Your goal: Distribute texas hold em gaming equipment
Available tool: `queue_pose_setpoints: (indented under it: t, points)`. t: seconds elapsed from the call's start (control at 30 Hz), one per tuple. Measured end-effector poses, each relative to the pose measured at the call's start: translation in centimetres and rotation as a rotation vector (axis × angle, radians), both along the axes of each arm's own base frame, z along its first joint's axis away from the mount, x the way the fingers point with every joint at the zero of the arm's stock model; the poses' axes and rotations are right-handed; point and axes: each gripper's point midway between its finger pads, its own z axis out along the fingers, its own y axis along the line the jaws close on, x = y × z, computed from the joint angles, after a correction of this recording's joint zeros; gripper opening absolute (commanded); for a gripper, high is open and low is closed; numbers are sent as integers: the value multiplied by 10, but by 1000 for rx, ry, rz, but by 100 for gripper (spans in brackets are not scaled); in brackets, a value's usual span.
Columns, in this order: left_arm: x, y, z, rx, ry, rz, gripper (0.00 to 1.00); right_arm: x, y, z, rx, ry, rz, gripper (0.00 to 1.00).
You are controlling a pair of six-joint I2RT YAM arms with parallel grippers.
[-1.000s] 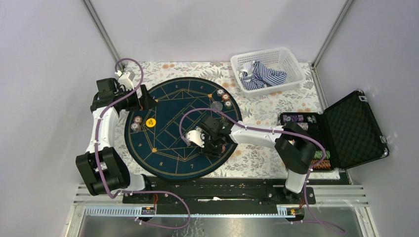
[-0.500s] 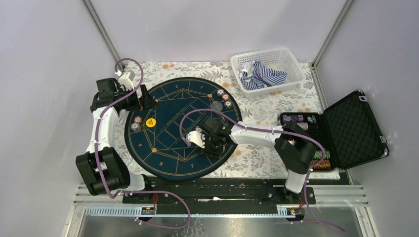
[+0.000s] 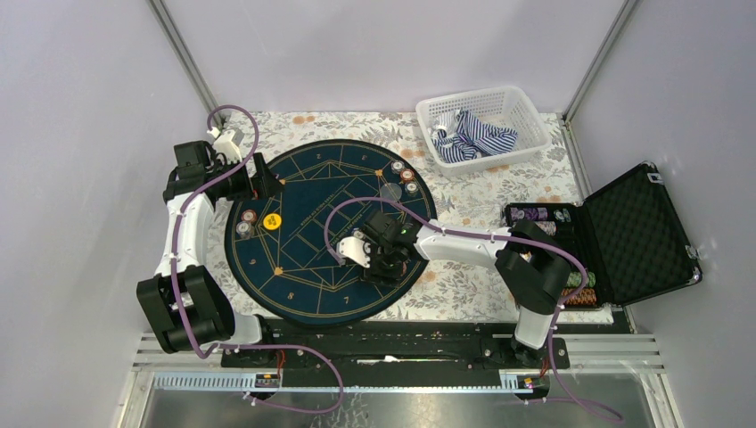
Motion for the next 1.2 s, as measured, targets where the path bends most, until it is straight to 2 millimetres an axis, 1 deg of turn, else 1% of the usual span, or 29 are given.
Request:
queue_pose_setpoints:
  t: [0.2, 0.3, 0.37, 0.43, 0.53, 0.57, 0.63, 0.7, 0.77, 0.87, 0.97, 1.03, 1.07, 1.13, 1.2]
  points:
    - [0, 0, 0, 1, 0, -1, 99, -1, -1, 3, -2, 6, -3, 71]
    - [0, 0, -1, 9, -3, -7, 99, 1, 4, 13, 14, 0, -13, 79]
    - [-1, 1, -2, 22, -3, -13, 99, 5, 10, 26, 47, -14, -26, 89]
    - [-2, 3, -4, 41, -5, -20, 99, 12, 18, 44, 91, -28, -52, 98]
    - [-3, 6, -7, 78, -4, -34, 99, 30, 28, 78, 188, -32, -110, 100]
    - [-5, 6, -8, 92, 0, -42, 99, 40, 28, 92, 228, -31, -144, 100]
    - [-6, 7, -8, 120, 3, -58, 99, 59, 22, 111, 279, -34, -207, 100]
    - [-5, 2, -6, 154, -2, -93, 99, 83, 8, 127, 322, -42, -290, 100]
    - [-5, -6, -7, 190, -5, -132, 99, 102, -9, 138, 352, -45, -373, 100]
    - [-8, -30, -12, 256, -7, -228, 99, 125, -36, 151, 395, -43, -489, 100]
    - [-13, -61, -20, 318, -9, -338, 99, 140, -66, 158, 435, -34, -613, 100]
    - [-16, -81, -25, 347, -10, -406, 99, 149, -95, 160, 457, -28, -720, 100]
    - [-19, -92, -28, 359, -11, -443, 99, 151, -107, 161, 467, -31, -764, 100]
    - [-23, -108, -34, 376, -6, -495, 99, 154, -132, 163, 491, -31, -847, 100]
    - [-27, -122, -41, 390, 2, -542, 99, 154, -149, 167, 511, -28, -904, 100]
